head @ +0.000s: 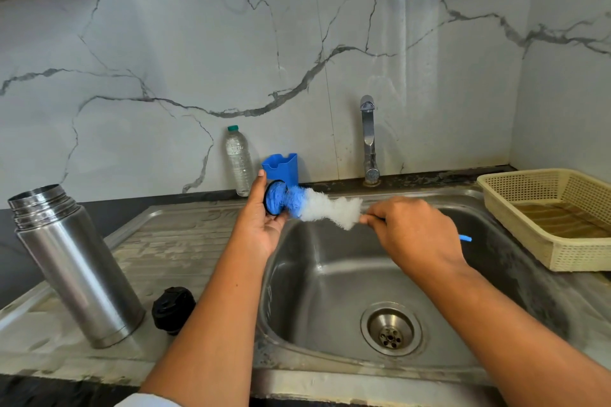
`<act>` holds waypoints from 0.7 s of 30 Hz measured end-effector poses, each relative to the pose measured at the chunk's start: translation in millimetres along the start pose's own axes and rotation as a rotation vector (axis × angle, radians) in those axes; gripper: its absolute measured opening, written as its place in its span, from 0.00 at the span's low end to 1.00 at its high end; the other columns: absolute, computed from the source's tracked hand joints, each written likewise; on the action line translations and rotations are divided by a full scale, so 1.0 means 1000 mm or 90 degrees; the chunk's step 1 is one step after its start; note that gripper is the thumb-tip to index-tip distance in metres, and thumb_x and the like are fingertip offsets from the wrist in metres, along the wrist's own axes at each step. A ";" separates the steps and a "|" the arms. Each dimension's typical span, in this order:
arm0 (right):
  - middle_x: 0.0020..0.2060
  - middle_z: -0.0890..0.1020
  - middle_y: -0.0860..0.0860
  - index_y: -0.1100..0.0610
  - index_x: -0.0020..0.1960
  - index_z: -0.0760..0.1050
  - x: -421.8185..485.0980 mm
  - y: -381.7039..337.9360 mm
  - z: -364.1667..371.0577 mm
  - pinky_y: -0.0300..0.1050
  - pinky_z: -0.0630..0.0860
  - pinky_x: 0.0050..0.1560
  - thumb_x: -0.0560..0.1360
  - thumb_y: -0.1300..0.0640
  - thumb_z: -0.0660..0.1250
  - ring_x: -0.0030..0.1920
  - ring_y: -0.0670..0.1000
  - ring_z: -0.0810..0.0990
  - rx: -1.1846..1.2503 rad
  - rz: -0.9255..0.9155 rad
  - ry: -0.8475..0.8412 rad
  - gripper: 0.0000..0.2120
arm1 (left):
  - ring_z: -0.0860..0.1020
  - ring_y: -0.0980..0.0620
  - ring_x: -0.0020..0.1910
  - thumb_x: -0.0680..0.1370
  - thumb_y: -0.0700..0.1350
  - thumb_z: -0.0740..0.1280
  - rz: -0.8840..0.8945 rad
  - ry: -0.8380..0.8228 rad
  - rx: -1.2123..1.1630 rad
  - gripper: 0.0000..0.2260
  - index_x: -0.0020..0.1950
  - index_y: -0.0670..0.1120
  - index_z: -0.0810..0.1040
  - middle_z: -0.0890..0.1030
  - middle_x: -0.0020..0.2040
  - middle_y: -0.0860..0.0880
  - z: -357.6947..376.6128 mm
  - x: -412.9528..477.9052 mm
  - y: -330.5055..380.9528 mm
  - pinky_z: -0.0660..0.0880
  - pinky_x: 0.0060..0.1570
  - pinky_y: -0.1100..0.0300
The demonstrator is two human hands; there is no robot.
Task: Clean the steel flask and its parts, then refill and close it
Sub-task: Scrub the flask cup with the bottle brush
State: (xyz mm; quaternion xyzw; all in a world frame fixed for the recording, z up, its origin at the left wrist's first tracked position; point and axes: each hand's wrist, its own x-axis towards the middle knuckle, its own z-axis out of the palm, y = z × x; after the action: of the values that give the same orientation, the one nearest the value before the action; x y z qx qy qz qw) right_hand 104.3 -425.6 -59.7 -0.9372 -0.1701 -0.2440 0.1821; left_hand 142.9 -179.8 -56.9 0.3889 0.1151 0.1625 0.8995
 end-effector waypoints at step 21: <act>0.42 0.82 0.48 0.48 0.49 0.77 -0.003 -0.004 0.006 0.54 0.82 0.46 0.80 0.45 0.68 0.42 0.51 0.82 0.172 0.076 -0.149 0.07 | 0.85 0.43 0.56 0.77 0.52 0.74 0.045 -0.031 -0.016 0.17 0.61 0.44 0.79 0.85 0.57 0.39 -0.001 0.005 -0.001 0.80 0.60 0.41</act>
State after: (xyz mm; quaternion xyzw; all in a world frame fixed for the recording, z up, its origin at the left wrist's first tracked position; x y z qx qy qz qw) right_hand 102.7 -420.5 -65.2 -0.9346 -0.1654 -0.0971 0.2994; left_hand 147.9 -178.1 -58.7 0.3852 0.0777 0.1860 0.9006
